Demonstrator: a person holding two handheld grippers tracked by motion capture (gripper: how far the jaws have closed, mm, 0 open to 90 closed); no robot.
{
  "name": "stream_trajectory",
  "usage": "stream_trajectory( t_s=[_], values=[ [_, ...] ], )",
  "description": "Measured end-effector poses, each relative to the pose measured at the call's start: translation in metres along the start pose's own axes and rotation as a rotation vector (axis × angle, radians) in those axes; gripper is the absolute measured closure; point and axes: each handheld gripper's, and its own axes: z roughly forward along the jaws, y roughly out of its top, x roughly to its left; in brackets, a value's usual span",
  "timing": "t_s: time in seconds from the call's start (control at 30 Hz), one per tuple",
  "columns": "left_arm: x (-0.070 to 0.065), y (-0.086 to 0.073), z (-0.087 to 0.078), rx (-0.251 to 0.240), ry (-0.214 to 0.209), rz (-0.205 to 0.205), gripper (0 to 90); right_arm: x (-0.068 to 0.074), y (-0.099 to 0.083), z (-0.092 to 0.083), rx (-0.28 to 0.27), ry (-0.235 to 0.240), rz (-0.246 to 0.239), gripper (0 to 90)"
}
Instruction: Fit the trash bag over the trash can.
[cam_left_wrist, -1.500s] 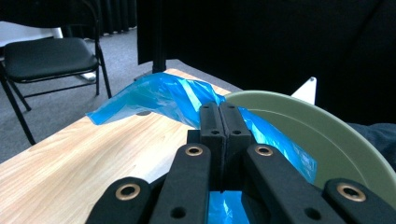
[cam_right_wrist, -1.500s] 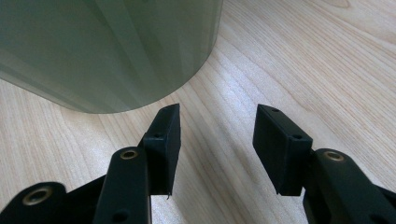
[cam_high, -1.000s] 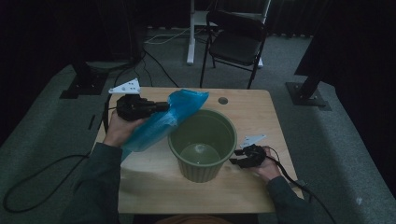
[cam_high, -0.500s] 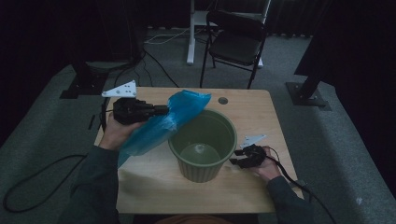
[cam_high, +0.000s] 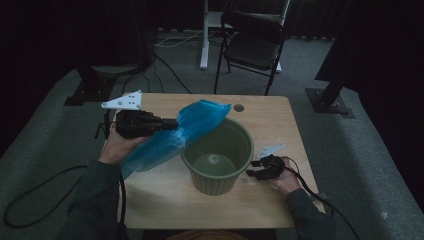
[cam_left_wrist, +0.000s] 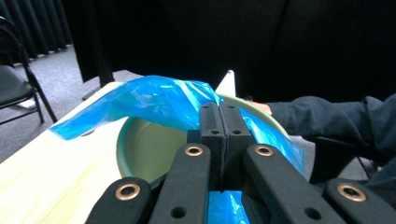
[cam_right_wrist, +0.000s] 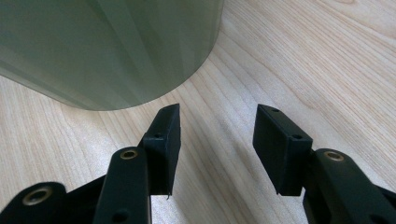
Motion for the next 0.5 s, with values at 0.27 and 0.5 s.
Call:
stream_trajectory(
  t_s=[0.27,0.5],
  values=[
    [-0.009,0.001,-0.004,-0.007,-0.091,0.035,89.8,0.000,0.000,0.000,0.003,0.003,0.001,51.0],
    [-0.015,0.001,-0.011,-0.003,-0.163,0.070,89.8,0.000,0.000,0.000,0.005,0.005,0.003,51.0]
  ],
)
